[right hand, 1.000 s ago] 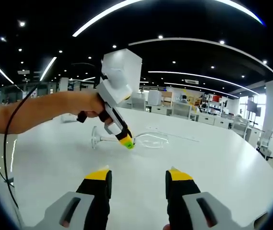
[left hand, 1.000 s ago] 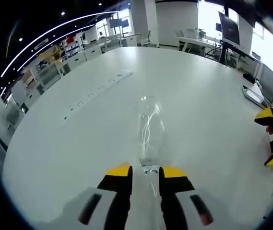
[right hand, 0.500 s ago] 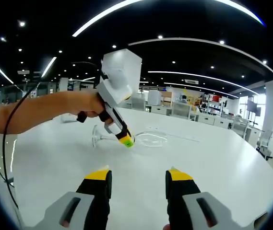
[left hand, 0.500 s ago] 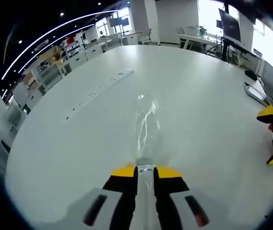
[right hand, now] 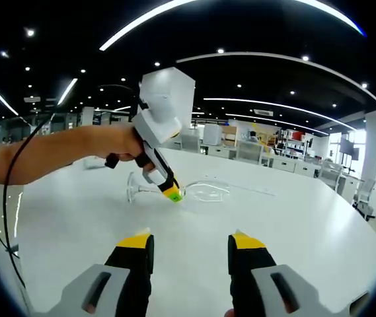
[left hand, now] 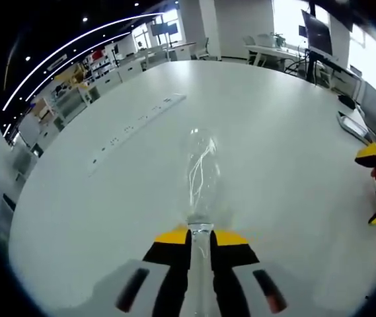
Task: Stand the stemmed glass upright on the table place it in front of you
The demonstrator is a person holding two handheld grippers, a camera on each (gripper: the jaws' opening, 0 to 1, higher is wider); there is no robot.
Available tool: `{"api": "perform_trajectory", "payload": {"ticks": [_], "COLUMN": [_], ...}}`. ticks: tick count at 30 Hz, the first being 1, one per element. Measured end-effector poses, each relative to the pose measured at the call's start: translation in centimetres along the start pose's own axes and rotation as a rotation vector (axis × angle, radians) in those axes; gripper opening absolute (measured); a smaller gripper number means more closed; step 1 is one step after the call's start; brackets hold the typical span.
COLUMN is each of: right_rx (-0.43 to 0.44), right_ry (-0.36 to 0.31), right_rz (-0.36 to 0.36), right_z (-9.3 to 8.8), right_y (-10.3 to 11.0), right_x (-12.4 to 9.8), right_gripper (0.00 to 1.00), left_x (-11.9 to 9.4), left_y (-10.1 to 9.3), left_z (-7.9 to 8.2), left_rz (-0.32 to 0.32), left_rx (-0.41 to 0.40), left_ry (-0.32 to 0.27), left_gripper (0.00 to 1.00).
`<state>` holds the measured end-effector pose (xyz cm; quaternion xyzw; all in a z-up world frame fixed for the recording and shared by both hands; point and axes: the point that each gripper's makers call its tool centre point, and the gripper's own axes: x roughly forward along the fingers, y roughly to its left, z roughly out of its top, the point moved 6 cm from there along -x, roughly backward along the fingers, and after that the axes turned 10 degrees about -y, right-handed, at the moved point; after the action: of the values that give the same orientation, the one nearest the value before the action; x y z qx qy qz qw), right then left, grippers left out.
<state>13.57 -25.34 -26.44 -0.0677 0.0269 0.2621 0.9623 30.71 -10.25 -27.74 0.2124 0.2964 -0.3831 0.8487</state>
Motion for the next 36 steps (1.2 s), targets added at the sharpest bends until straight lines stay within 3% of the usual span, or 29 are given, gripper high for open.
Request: {"api": "perform_trajectory", "payload": {"ticks": [36], "right_rx": [-0.003], "right_ry": [0.006], "right_rz": [0.001], "right_z": [-0.20], "right_y": [-0.12], "right_x": [0.10], "right_gripper": [0.48], "left_x": [-0.39], "left_y": [-0.61], "left_z": [-0.36], "left_rz": [0.006], "left_rx": [-0.035], "left_ry": [0.006], "left_gripper": [0.09]}}
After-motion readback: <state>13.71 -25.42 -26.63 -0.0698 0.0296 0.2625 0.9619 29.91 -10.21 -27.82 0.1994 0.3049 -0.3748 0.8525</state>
